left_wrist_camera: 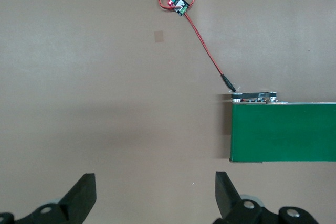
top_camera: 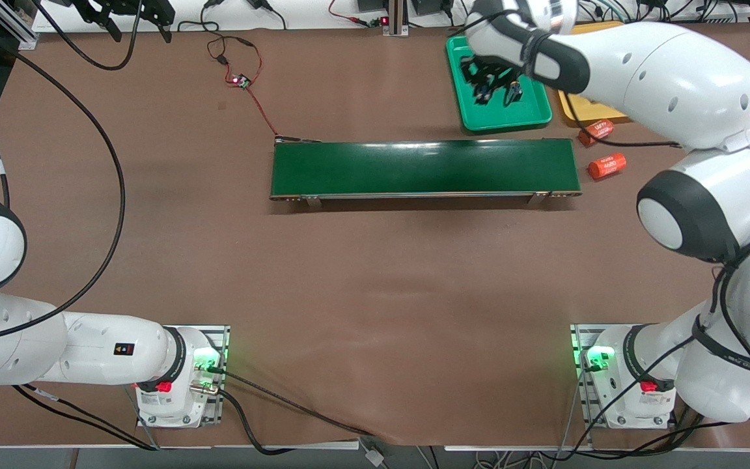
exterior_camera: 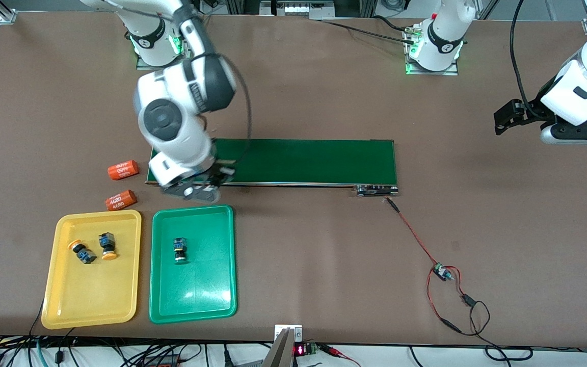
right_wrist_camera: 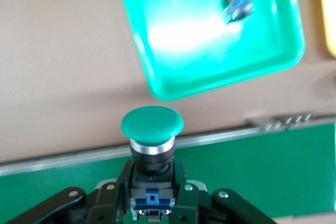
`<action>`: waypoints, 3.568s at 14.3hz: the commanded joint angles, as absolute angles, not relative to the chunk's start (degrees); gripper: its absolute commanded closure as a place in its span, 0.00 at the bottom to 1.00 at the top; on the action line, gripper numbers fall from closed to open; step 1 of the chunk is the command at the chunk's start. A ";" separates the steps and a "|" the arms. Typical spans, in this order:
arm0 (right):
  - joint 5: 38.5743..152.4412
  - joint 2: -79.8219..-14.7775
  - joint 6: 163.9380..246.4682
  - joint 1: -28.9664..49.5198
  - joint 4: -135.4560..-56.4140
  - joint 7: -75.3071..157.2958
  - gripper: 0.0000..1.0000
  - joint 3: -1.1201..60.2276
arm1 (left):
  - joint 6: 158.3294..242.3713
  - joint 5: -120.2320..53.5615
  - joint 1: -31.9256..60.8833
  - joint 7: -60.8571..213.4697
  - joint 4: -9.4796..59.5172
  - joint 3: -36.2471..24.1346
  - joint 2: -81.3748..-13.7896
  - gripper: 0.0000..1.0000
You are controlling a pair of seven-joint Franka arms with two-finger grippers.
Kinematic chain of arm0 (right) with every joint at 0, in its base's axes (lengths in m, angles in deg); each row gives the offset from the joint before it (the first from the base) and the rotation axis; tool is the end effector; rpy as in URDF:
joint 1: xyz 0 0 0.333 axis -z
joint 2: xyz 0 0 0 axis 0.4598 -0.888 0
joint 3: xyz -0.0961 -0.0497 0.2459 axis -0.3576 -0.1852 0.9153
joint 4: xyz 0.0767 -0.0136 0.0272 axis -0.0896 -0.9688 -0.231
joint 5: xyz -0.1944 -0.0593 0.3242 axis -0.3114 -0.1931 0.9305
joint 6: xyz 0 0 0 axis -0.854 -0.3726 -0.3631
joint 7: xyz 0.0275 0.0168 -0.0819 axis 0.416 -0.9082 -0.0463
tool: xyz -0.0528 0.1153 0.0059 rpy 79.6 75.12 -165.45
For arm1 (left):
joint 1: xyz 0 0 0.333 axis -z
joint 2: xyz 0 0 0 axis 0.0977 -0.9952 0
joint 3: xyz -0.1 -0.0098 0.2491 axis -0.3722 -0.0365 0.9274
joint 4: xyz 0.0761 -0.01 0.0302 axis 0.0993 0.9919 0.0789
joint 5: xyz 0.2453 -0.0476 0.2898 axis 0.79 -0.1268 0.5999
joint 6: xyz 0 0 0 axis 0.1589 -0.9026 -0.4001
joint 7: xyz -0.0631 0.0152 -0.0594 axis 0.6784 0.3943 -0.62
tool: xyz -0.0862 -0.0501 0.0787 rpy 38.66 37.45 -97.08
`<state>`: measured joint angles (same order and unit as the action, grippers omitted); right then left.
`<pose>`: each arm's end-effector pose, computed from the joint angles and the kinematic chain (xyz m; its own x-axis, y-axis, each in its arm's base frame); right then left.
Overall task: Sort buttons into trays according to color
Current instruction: 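Carry the green button with the right gripper down into the green tray, then open the right gripper and release the green button in the tray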
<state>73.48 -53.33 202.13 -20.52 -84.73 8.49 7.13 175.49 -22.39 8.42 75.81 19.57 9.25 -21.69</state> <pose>0.5927 0.2764 0.3260 0.9836 -0.1793 -0.0214 -0.1792 -0.9838 0.0052 0.5412 -0.0502 0.5298 0.9996 0.0024 -0.0274 0.0013 -0.9993 -0.0374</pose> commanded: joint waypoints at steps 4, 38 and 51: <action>74.04 -62.06 210.41 -14.46 -77.16 18.11 1.00 7.84 | 174.15 -22.59 8.42 74.69 18.38 9.46 -21.70 0.00; 73.60 -80.61 209.82 0.83 -60.55 32.18 1.00 21.47 | 173.63 -22.59 8.42 74.60 18.29 9.46 -21.70 0.00; 74.04 -78.86 203.68 -0.05 -60.63 28.33 0.00 21.21 | 173.63 -22.59 8.33 74.60 18.29 9.46 -21.70 0.00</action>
<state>73.65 -80.36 207.14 -0.49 -61.82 30.54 21.14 174.93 -22.39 8.41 75.81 19.52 9.29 -21.69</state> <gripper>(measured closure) 0.225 0.000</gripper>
